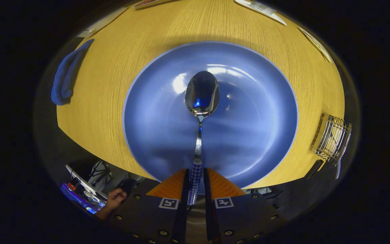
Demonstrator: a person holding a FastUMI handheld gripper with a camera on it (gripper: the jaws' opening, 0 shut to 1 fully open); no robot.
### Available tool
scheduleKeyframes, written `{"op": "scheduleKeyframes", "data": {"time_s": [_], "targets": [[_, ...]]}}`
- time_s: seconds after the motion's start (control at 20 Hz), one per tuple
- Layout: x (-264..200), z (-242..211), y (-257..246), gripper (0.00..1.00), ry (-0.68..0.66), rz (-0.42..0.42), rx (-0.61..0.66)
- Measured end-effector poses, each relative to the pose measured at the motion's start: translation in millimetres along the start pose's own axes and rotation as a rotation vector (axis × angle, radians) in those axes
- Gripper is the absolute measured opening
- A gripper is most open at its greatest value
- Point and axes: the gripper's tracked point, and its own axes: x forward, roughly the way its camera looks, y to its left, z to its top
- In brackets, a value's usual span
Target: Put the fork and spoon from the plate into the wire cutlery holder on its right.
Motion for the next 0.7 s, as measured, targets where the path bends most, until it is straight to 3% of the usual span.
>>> {"op": "scheduleKeyframes", "data": {"time_s": [0.1,0.15,0.7], "targets": [[-7,11,-5,0.24,-0.015,-0.019,-0.015],[1,6,-9,0.06,-0.009,-0.031,-0.037],[-39,-12,-46,0.06,0.061,-0.011,-0.136]]}}
